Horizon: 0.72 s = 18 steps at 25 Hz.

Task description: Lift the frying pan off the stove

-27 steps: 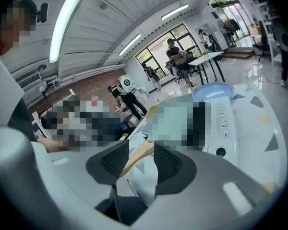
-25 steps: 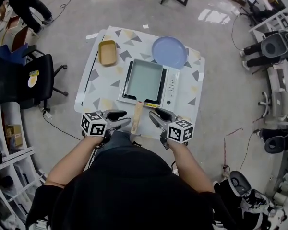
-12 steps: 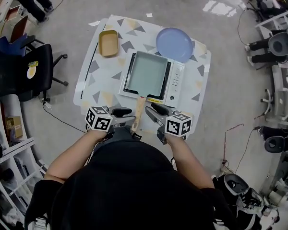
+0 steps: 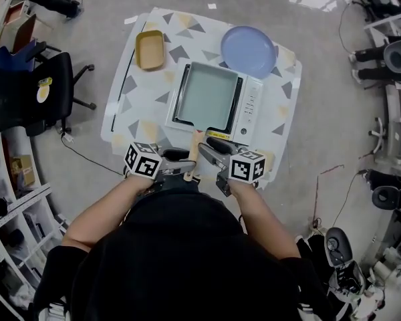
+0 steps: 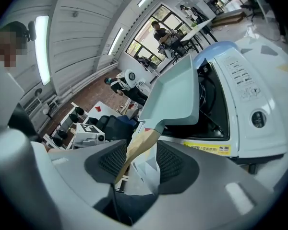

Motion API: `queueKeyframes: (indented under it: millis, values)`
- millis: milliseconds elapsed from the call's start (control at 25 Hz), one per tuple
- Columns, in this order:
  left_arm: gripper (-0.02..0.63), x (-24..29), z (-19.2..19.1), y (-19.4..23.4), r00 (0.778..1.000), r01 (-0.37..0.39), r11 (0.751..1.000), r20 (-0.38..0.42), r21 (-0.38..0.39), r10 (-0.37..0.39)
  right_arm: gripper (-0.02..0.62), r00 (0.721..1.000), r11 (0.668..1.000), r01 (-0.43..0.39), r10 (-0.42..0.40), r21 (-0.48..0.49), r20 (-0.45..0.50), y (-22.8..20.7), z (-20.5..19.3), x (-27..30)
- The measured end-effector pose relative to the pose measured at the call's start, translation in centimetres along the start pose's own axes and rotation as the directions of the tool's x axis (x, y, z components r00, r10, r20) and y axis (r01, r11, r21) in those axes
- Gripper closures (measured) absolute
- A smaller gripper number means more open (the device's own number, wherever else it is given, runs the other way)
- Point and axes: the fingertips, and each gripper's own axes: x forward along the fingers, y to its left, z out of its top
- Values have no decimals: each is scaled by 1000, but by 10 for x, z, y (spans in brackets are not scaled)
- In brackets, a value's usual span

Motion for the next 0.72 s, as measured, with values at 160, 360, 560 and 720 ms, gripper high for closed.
queueKeyframes:
  millis: [160,360,560,720]
  values:
    - [413,6,0,-1,999,41,999,-10,-36,-41,370,1000,1000,-21,21,21,-5,-2,-1,7]
    - [420,14,-8,-3,996,68,996,-55,-49,-70,360,998,996,-69,69,56,-2,-1,-1,12]
    - [428,18,-11,-4,993,90,994,-71,-59,-94,350,994,989,-107,107,106,4,-3,0,19]
    - [431,19,-12,-4,990,109,992,-81,-68,-114,341,991,981,-134,134,140,9,-3,2,24]
